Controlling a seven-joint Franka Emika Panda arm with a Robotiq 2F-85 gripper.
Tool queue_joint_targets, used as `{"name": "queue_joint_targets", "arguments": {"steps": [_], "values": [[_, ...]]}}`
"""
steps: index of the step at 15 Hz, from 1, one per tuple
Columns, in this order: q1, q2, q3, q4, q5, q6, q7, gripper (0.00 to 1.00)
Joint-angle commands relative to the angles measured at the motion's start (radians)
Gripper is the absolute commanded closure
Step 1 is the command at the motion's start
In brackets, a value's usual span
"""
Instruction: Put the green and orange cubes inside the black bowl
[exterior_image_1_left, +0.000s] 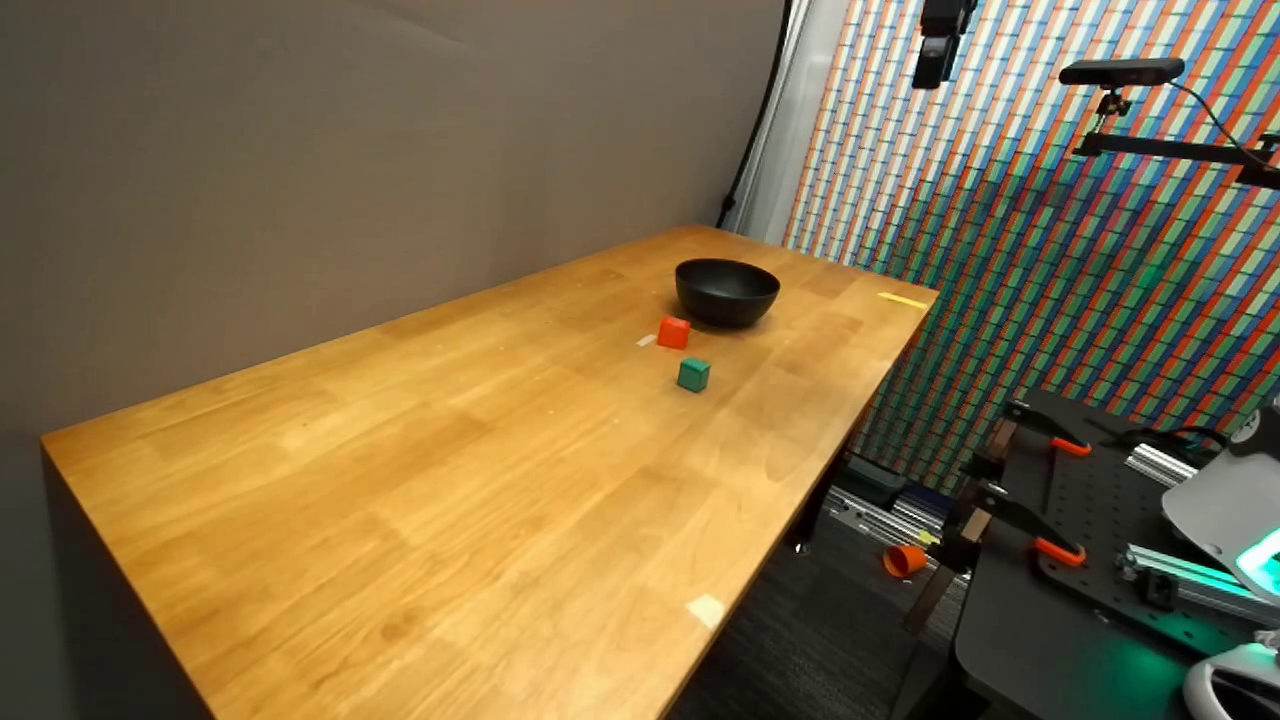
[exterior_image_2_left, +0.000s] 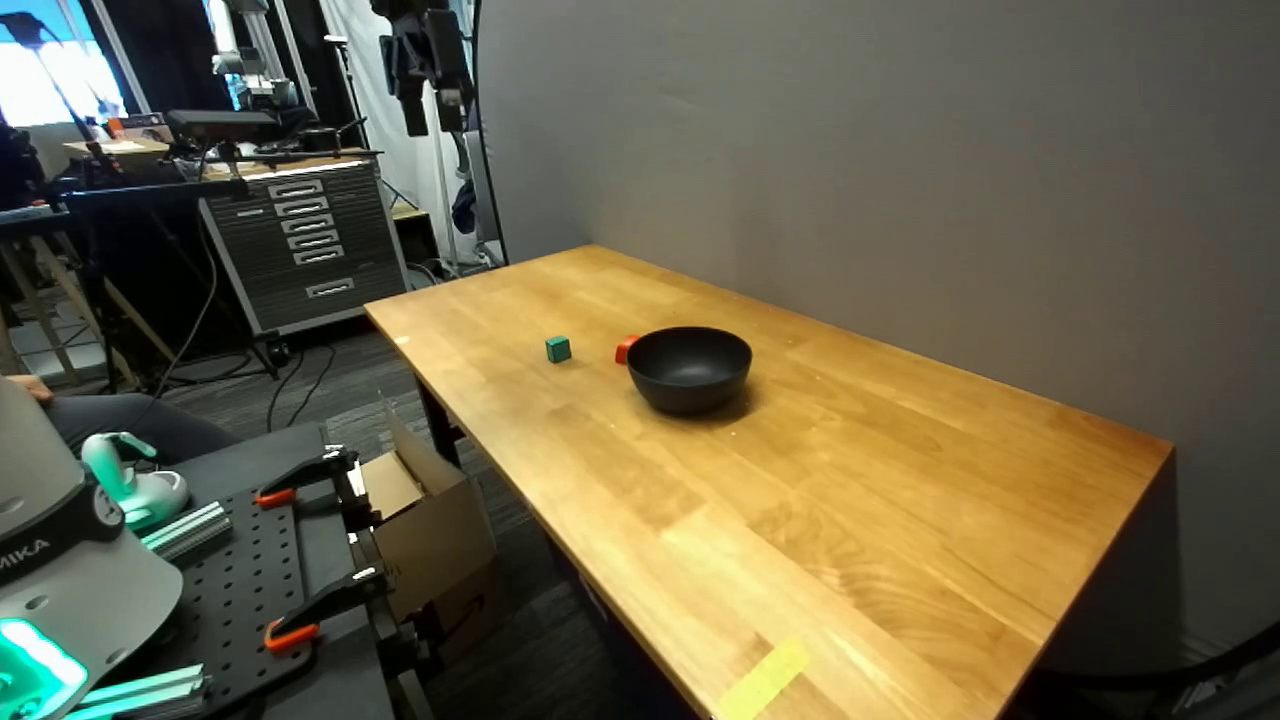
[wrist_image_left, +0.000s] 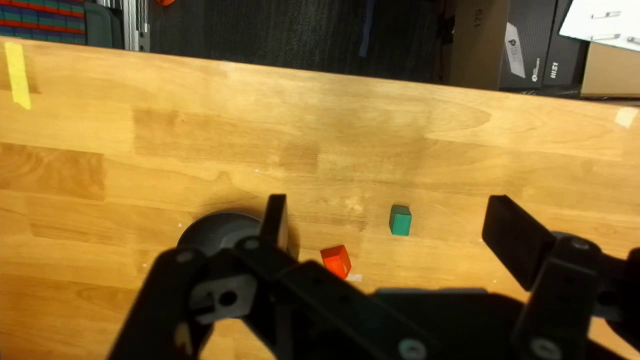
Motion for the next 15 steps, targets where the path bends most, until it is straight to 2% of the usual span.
{"name": "queue_joint_targets", "arguments": {"steps": [1,9,15], "values": [[0.02,0.148,-0.01,0.099,0.027,-0.019,-0.023,0.0],[0.024,0.521,-0.023,0.333,0.009,-0.041,-0.04,0.0],[0.008,0.742,-0.041,0.504,0.066,-0.047,-0.123,0.0]]}}
